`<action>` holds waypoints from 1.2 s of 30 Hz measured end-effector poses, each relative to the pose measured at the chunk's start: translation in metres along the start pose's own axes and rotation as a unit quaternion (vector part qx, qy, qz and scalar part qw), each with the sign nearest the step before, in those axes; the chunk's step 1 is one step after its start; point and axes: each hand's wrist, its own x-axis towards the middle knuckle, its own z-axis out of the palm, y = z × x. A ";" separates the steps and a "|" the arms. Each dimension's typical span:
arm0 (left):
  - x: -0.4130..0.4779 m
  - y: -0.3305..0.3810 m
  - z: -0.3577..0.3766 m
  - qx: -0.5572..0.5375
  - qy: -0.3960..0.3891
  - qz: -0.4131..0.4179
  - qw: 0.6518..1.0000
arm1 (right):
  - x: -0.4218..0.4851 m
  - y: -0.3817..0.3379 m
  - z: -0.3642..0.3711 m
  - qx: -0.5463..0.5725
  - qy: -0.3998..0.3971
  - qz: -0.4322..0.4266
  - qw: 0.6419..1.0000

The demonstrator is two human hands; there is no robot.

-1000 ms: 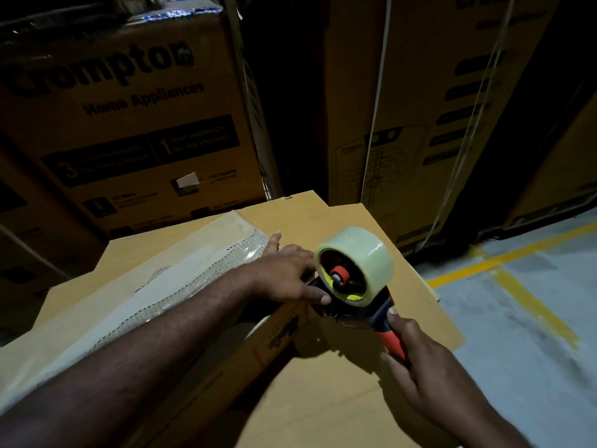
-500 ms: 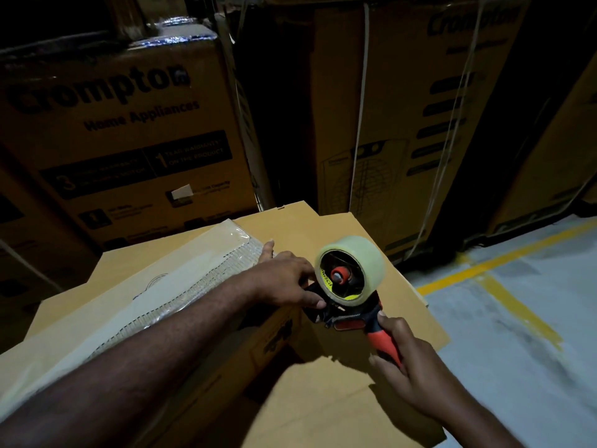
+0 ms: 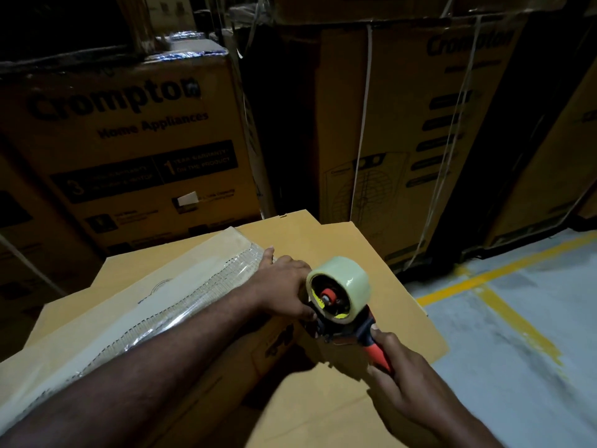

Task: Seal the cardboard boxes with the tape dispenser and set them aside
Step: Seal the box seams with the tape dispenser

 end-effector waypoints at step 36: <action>-0.104 0.032 0.027 -0.049 0.071 -0.153 0.985 | 0.198 -0.091 0.066 -0.049 -0.123 0.121 0.984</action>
